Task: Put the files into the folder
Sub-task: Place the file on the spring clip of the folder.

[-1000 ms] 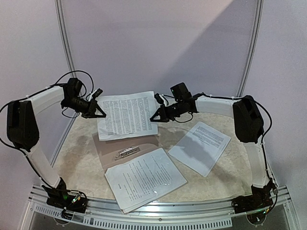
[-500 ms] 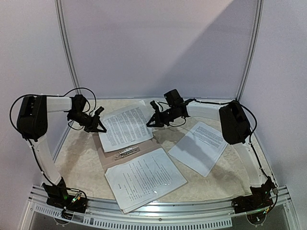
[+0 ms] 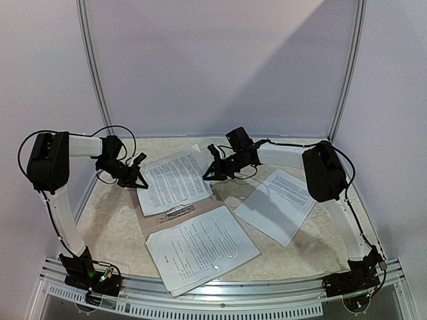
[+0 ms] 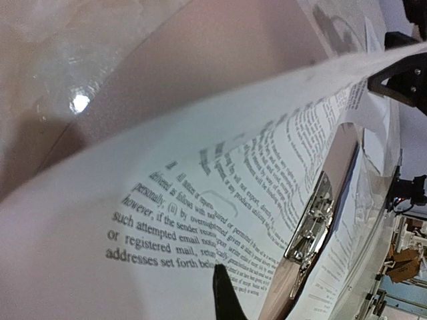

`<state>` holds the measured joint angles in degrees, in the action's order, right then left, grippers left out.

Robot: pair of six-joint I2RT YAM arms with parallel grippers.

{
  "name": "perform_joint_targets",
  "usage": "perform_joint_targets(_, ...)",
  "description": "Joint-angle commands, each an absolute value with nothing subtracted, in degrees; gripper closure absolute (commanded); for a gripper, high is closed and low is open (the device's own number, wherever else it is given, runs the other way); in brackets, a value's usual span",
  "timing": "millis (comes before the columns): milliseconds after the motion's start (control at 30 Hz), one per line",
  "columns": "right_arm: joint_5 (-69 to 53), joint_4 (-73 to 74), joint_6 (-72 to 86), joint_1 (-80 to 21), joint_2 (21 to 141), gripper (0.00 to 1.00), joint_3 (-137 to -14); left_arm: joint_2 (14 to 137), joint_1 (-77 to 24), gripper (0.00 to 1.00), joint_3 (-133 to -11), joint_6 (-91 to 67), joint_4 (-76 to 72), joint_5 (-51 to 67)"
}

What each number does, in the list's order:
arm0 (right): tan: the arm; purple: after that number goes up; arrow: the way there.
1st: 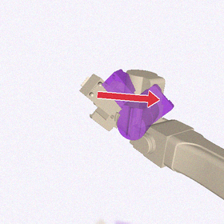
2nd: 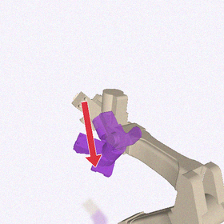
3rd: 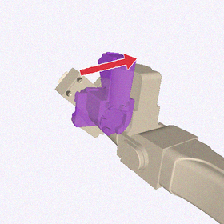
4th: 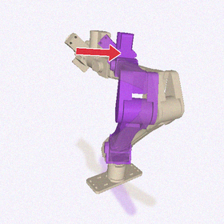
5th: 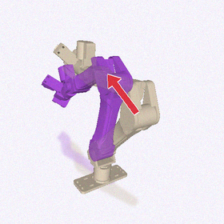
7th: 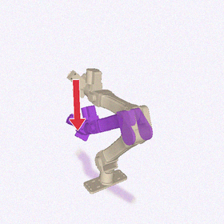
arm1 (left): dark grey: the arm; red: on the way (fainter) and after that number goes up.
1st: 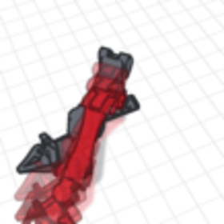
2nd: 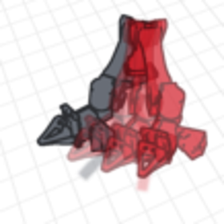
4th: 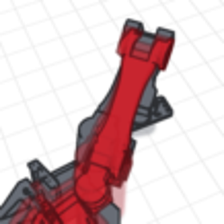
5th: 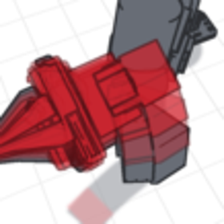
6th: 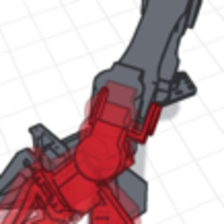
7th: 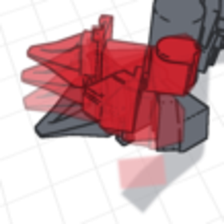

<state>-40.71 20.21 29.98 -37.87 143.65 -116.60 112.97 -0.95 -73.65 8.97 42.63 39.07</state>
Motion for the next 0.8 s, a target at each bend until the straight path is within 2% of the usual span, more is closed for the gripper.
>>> perform_joint_targets(0, -39.5, 21.69, 31.01, -37.45, 141.81, 1.0, -117.11, 113.11, -0.26, 1.0, -73.35, 10.6, 45.72, 37.79)
perform_joint_targets(467, -39.54, 22.24, 31.58, -38.73, 137.7, 1.0, -117.42, 111.77, -0.18, 1.0, -72.2, 11.48, 46.67, 37.66)
perform_joint_targets(767, -38.86, 22.35, 30.92, -39.17, 139.66, 1.0, -115.97, 111.68, -0.44, 1.0, -69.8, 12.02, 44.64, 37.03)
